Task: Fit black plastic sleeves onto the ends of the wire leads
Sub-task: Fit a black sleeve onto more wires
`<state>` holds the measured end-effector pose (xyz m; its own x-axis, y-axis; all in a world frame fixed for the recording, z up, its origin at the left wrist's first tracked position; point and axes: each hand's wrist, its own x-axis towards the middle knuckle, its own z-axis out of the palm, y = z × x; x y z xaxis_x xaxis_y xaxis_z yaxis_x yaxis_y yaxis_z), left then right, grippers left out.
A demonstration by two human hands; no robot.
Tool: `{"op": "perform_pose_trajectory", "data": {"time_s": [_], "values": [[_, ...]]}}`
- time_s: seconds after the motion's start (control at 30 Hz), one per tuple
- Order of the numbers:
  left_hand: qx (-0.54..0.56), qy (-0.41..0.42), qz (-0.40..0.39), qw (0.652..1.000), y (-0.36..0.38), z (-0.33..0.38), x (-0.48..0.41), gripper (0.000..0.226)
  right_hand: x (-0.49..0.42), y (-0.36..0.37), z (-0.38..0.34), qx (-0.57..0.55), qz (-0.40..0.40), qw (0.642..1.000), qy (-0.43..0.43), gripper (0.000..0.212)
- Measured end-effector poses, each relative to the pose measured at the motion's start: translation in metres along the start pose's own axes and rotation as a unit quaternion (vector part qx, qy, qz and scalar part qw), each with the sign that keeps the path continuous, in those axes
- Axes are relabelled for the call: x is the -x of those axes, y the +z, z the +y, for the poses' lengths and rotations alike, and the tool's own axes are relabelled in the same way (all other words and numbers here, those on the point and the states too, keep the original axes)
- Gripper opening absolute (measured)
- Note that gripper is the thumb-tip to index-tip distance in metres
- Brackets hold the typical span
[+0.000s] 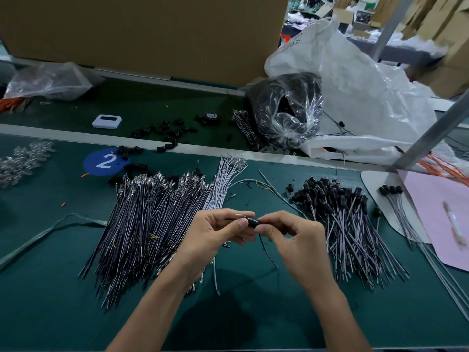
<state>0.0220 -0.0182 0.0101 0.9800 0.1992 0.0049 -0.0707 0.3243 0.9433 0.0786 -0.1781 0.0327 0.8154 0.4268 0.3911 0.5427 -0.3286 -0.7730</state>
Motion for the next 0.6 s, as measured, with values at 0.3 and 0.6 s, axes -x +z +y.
{"op": "perform_pose_trajectory", "data": {"time_s": [0.3,0.6], "values": [[-0.025,-0.008,-0.060,0.998,-0.0044,0.0042,0.0036,0.019,0.0025,-0.0040,-0.0016,-0.054,-0.038,0.997,0.043,0.015],[0.013,0.035,0.120,0.992,-0.0001,-0.0003,-0.0015,0.013,-0.0037,0.0020,0.0007,0.056,0.007,0.998,0.005,0.011]]}}
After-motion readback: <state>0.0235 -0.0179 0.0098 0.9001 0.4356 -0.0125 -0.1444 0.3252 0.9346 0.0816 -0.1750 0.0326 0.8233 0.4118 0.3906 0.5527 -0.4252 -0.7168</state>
